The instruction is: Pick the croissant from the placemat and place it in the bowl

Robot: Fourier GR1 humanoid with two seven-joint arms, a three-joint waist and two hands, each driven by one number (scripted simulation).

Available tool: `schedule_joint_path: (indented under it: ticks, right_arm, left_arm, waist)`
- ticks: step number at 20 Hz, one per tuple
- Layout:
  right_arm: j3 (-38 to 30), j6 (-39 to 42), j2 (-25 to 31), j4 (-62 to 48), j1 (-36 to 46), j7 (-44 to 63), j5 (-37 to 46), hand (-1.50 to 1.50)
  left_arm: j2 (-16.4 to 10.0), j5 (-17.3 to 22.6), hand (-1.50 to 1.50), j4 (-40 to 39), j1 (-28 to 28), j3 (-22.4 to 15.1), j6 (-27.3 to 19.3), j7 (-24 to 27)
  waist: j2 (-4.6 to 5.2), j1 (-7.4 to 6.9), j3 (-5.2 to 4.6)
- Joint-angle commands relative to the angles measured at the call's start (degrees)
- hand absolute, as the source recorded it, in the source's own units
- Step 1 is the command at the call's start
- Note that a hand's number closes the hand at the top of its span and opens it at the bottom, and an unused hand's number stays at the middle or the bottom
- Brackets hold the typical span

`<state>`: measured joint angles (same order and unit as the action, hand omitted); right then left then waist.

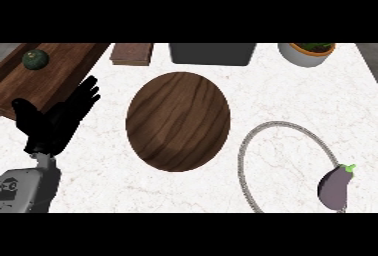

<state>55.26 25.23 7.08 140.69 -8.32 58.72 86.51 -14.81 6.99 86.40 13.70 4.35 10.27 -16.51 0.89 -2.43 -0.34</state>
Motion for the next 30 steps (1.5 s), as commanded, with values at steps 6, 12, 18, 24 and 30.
schedule_joint_path:
  ticks: [6, 12, 18, 24, 30]
  right_arm:
    - [-5.75, -6.26, -6.69, -6.36, 10.74, 6.59, -5.58, 1.5]
    - [-11.34, -8.69, -6.69, -9.41, 12.24, 6.94, -7.39, 1.5]
    - [-17.55, -14.77, -6.81, -17.73, 17.07, 6.25, -12.77, 1.5]
    - [-30.22, -19.66, -7.01, -34.54, 30.82, 2.32, -26.13, 1.5]
    - [-39.72, -30.14, -7.06, -49.88, 40.13, 0.97, -39.66, 1.5]
  left_arm:
    - [1.05, -0.77, 0.0, -0.83, 3.05, -0.89, -0.8, -0.46]
    - [0.65, -0.68, 0.0, -0.55, 3.76, -1.19, -0.15, -1.21]
    - [1.14, -0.53, 0.0, -0.43, 3.49, -2.11, 0.87, -0.39]
    - [2.34, -1.08, 0.0, -1.28, 4.01, -2.76, -0.12, -1.0]
    - [2.39, -0.75, 0.0, -2.2, 5.27, -2.54, 0.35, -0.41]
  waist:
    - [0.9, -1.23, -0.03]
    - [1.41, -2.45, 0.01]
    - [1.74, -4.44, 0.16]
    - [1.47, -4.53, 0.36]
    - [1.84, -5.23, 0.52]
